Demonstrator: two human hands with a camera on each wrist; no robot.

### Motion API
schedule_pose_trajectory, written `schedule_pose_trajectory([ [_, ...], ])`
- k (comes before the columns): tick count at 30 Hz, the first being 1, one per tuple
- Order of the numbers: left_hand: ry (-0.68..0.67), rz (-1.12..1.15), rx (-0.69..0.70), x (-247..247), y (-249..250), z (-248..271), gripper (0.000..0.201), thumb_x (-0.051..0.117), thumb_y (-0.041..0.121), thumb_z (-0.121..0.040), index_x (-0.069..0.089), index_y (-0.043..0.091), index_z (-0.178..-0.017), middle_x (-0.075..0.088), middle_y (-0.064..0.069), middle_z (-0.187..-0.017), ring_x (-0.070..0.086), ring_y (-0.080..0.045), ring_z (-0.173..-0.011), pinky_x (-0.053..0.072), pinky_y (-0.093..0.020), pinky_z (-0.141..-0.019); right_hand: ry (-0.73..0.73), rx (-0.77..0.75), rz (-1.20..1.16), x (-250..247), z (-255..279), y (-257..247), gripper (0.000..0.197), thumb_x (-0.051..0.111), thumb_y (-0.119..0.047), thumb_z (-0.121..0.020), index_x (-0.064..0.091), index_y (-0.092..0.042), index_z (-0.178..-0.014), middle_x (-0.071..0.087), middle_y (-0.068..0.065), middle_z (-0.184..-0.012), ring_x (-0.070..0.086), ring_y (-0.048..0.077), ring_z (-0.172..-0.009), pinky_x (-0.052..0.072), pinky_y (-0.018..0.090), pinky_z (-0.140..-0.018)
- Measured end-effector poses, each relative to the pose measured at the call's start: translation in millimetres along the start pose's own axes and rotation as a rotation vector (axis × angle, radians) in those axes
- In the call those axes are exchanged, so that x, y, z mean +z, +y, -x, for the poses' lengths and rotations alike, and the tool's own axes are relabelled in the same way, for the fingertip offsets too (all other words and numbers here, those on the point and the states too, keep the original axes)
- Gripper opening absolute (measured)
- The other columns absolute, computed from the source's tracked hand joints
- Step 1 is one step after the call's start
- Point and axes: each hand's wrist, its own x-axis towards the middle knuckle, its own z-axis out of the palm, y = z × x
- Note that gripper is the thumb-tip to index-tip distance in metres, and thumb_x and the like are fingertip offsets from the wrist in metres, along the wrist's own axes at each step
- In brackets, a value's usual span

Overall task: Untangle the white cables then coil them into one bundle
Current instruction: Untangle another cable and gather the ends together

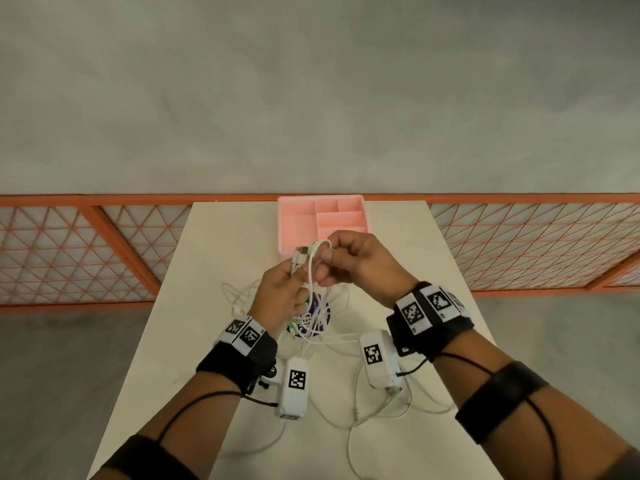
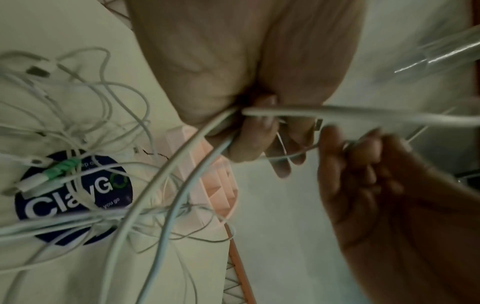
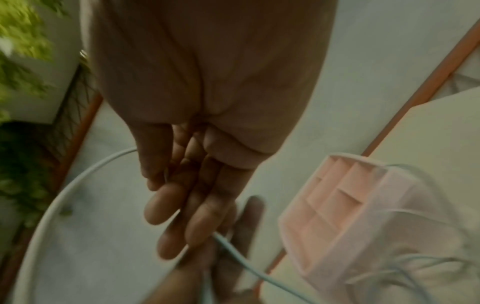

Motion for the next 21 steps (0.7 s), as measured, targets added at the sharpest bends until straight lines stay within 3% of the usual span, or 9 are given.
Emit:
schedule_pose_trajectory([
  [2, -0.065, 0.005, -0.042, 4.0, -3.9, -0.5, 0.019, 0.049, 0.017, -0.104, 0.063, 0.005, -0.105, 0.064, -0.019, -0.08, 0.024, -0.007, -0.041, 0.02, -0.018, -0.038, -0.009, -0.055, -0.072, 3.2, -4.5, -11.1, 0.009, 0.056, -0.004, -0.097, 0.06, -0.004, -0.089, 0.066, 0.017, -0.075, 0.069, 0.032, -0.074, 0.058, 0.037, -0.07],
  [4, -0.088, -0.006, -0.071, 2.6, -7.7, 0.8, 0.023, 0.049, 0.02, -0.103, 0.066, 0.006, -0.102, 0.071, -0.014, -0.086, 0.025, -0.008, -0.042, 0.021, -0.018, -0.038, 0.026, -0.145, -0.153, -1.4, -9.7, -20.6, 0.007, 0.053, 0.0, -0.092, 0.058, -0.002, -0.088, 0.063, 0.021, -0.074, 0.068, 0.04, -0.081, 0.056, 0.042, -0.074],
  [7, -0.074, -0.01, -0.094, -6.0, -12.6, 2.3, 0.022, 0.052, 0.021, -0.101, 0.065, 0.004, -0.096, 0.063, -0.004, -0.074, 0.027, -0.006, -0.04, 0.025, -0.017, -0.036, 0.103, -0.245, -0.291, -19.0, -9.5, -30.5, 0.016, 0.043, 0.011, -0.082, 0.057, 0.003, -0.08, 0.06, 0.018, -0.061, 0.07, 0.037, -0.077, 0.056, 0.041, -0.075],
  [9, -0.029, -0.036, -0.092, -14.3, -17.2, 1.7, 0.022, 0.055, 0.02, -0.1, 0.068, 0.004, -0.092, 0.055, -0.002, -0.07, 0.027, -0.007, -0.041, 0.024, -0.017, -0.037, 0.158, -0.187, -0.257, -28.0, -3.5, -31.5, 0.024, 0.036, 0.016, -0.079, 0.056, 0.006, -0.072, 0.054, 0.018, -0.053, 0.068, 0.037, -0.07, 0.057, 0.039, -0.07],
  [11, 0.06, -0.08, -0.08, -21.9, -20.3, 0.0, 0.022, 0.059, 0.02, -0.099, 0.071, 0.007, -0.087, 0.051, -0.001, -0.066, 0.027, -0.009, -0.044, 0.022, -0.019, -0.04, 0.21, 0.075, 0.046, -37.5, 0.0, -22.9, 0.023, 0.039, 0.013, -0.082, 0.058, 0.009, -0.07, 0.057, 0.021, -0.056, 0.069, 0.038, -0.067, 0.058, 0.037, -0.066],
  [14, 0.177, -0.224, -0.045, -28.8, -22.3, -5.3, 0.023, 0.062, 0.022, -0.098, 0.074, 0.011, -0.083, 0.05, -0.001, -0.062, 0.03, -0.011, -0.044, 0.025, -0.022, -0.043, 0.167, 0.459, 0.911, -49.5, 0.8, -4.3, 0.015, 0.051, -0.008, -0.088, 0.063, 0.002, -0.089, 0.069, 0.018, -0.087, 0.07, 0.036, -0.081, 0.055, 0.032, -0.064],
  [16, 0.147, -0.386, -0.005, -24.8, -21.2, -8.2, 0.022, 0.063, 0.022, -0.097, 0.076, 0.013, -0.082, 0.054, 0.0, -0.06, 0.036, -0.009, -0.042, 0.03, -0.021, -0.042, 0.147, 0.387, 1.227, -42.6, 1.1, 6.6, 0.022, 0.05, -0.013, -0.089, 0.058, -0.007, -0.108, 0.06, 0.013, -0.114, 0.06, 0.031, -0.101, 0.052, 0.036, -0.079],
  [18, 0.093, -0.494, 0.037, -15.0, -19.3, -10.3, 0.021, 0.065, 0.022, -0.095, 0.077, 0.014, -0.081, 0.058, 0.004, -0.056, 0.039, -0.008, -0.04, 0.033, -0.022, -0.042, 0.074, 0.203, 1.282, -26.9, -1.2, 19.7, 0.033, 0.052, -0.018, -0.091, 0.053, -0.013, -0.124, 0.052, 0.009, -0.129, 0.053, 0.029, -0.114, 0.048, 0.044, -0.095],
  [21, 0.095, -0.464, 0.045, -2.1, -15.9, -10.1, 0.029, 0.065, 0.024, -0.095, 0.069, 0.009, -0.071, 0.054, 0.006, -0.047, 0.037, -0.013, -0.036, 0.033, -0.023, -0.042, -0.085, 0.206, 1.129, -5.4, -10.2, 35.4, 0.031, 0.045, -0.029, -0.101, 0.062, -0.004, -0.109, 0.066, 0.015, -0.107, 0.064, 0.03, -0.095, 0.052, 0.041, -0.083],
])
